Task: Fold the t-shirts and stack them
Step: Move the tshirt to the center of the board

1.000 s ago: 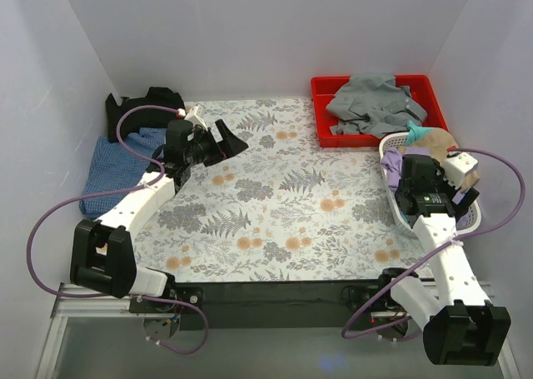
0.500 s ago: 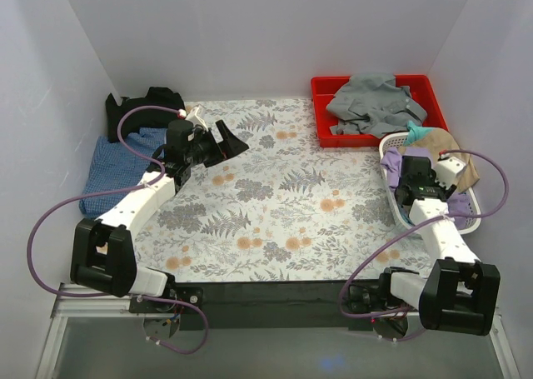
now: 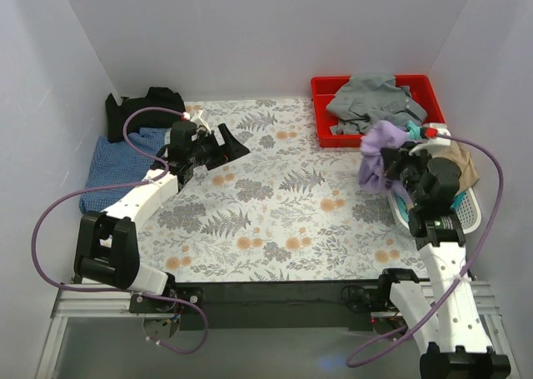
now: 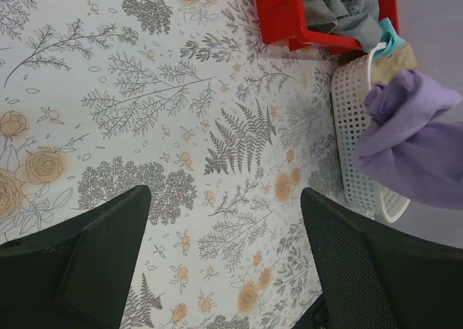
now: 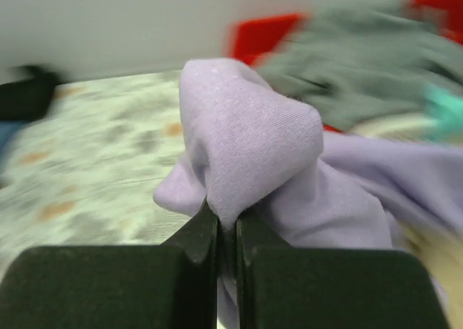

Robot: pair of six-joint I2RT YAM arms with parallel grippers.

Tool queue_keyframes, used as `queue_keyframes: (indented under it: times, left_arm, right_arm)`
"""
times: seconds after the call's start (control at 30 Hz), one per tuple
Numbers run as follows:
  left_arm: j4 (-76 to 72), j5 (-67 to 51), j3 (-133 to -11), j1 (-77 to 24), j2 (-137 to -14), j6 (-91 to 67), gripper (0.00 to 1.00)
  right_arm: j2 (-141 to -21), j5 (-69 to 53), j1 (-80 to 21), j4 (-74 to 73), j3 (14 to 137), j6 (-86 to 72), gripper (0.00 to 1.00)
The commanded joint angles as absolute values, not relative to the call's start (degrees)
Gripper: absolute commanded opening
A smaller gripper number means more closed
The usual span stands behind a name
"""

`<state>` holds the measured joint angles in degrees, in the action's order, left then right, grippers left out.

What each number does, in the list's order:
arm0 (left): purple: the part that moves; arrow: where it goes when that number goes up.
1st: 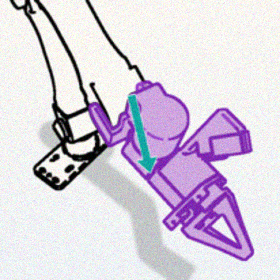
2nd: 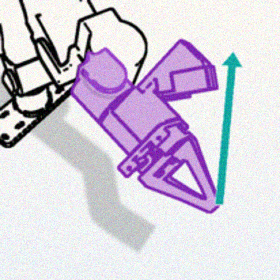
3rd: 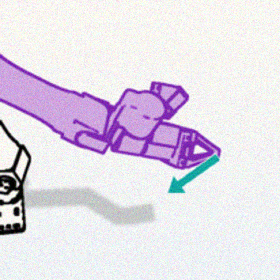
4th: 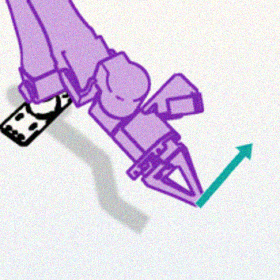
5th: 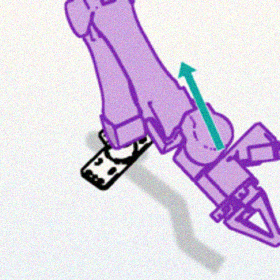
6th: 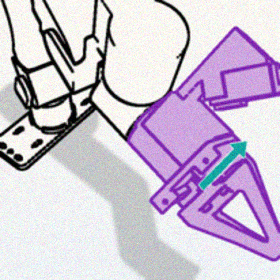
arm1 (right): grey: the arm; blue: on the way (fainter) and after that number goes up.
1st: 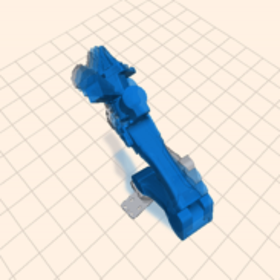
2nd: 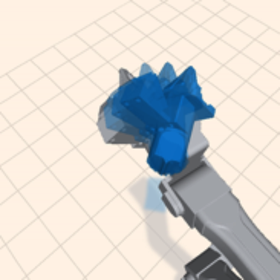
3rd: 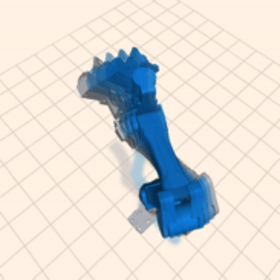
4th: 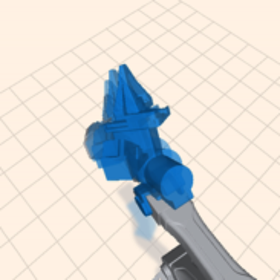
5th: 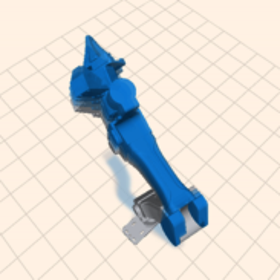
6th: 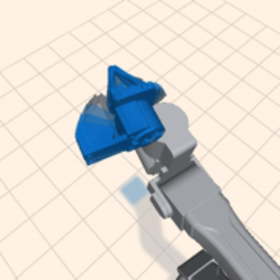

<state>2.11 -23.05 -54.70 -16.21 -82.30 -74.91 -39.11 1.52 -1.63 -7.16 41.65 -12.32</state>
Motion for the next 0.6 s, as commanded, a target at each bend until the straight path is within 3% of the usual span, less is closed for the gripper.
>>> queue_keyframes:
  times: [0.0,0.2,0.33,0.5,0.57]
  left_arm:
    - [2.1,-21.2,-56.4,-16.2,-80.6,-75.4,0.83]
    - [3.4,-17.0,-56.8,-16.1,-77.3,-76.1,0.84]
    - [6.1,-11.4,-56.7,-16.0,-73.7,-76.8,0.87]
    - [9.1,-2.8,-55.6,-15.7,-67.5,-76.5,0.98]
    - [9.9,-0.7,-54.3,-15.7,-64.6,-76.2,0.98]
  right_arm:
    - [-46.8,-43.3,-5.0,8.3,48.6,-18.0,0.01]
    - [-62.2,-56.7,-24.8,9.8,63.7,-16.4,0.01]
    - [-72.1,-57.6,-39.3,9.9,73.4,-14.2,0.01]
    - [-76.9,-54.5,-44.3,10.5,76.1,-12.2,0.01]
    - [-77.5,-46.6,-44.0,9.5,73.8,-11.0,0.01]
